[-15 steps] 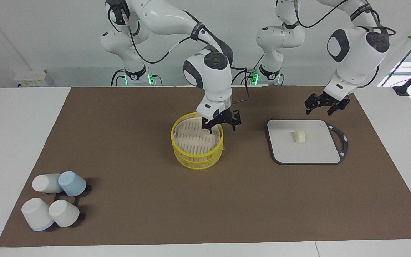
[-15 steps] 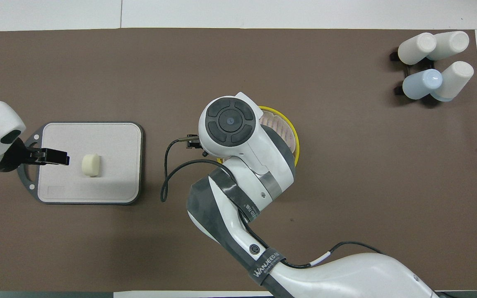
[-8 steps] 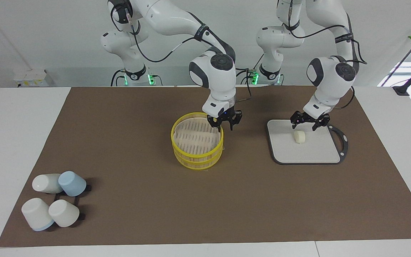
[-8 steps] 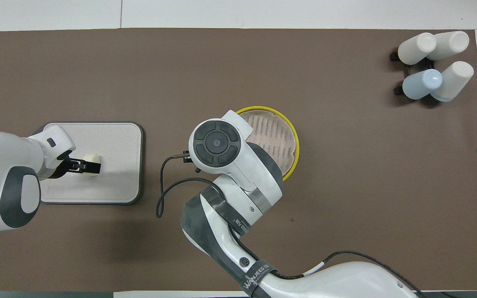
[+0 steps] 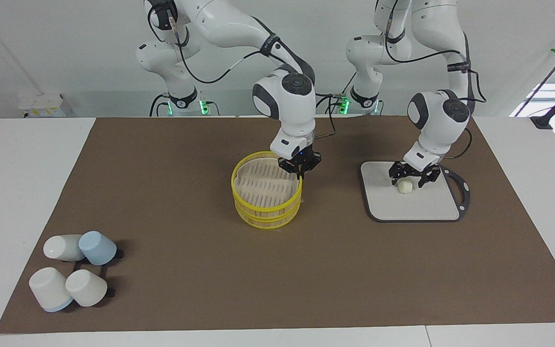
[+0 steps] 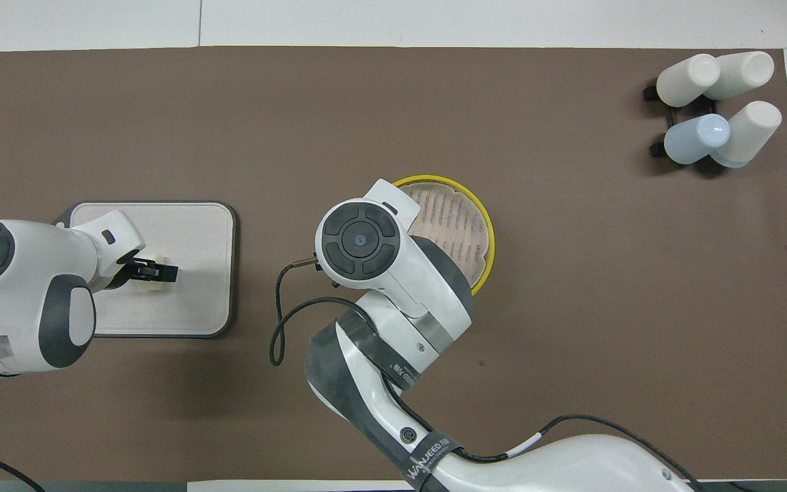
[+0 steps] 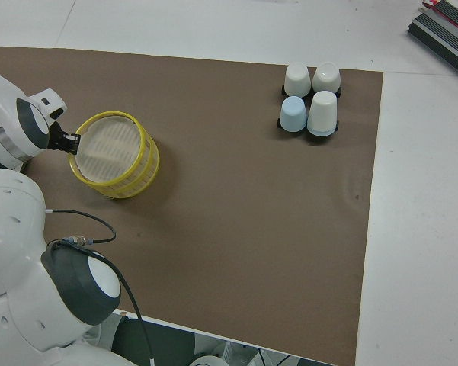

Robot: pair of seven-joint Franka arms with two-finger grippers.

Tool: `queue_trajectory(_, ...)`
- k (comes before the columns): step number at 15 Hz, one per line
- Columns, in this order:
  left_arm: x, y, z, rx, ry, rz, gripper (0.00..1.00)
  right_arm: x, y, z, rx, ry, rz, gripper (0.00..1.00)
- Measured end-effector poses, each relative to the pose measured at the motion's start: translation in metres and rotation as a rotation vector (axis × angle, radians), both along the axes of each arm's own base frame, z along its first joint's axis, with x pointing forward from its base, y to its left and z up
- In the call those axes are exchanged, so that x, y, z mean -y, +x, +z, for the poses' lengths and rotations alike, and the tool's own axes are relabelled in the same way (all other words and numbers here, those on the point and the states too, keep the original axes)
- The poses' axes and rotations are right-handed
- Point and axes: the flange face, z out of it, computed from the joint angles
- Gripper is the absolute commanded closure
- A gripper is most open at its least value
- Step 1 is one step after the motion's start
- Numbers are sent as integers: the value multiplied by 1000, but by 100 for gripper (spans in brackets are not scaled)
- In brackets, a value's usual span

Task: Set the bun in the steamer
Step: 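Lower the left gripper onto the white bun and close it, then lift the bun with the left gripper and carry it toward the steamer, then lower the bun into the steamer and open the left gripper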

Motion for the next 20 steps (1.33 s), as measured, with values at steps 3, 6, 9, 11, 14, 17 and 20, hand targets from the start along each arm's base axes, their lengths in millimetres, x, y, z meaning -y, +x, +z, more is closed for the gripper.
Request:
queue_trajectory(3, 2, 0, 0, -1, 0, -6, 75, 50, 32, 60, -49, -90, 5, 100)
queue_trajectory(6, 2, 3, 7, -35, -1, -7, 75, 174, 67, 113, -156, -145, 41, 100)
queue_trajectory(9, 10, 30, 60, -117, -15, 40, 75, 281, 79, 127, -266, -178, 89, 100)
queue_trajectory(11, 44, 57, 119, -142, -27, 130, 75, 335, 87, 116, -310, -198, 138, 100)
queue_trajectory(14, 151, 83, 177, -122, -42, 291, 75, 381, 91, 93, -350, -205, 192, 100)
queue_trajectory(17, 274, 71, 178, -75, -67, 359, 75, 386, 89, 84, -353, -229, 214, 100)
queue_trajectory(20, 375, 32, 151, -20, -117, 367, 75, 382, 85, 84, -354, -269, 232, 100)
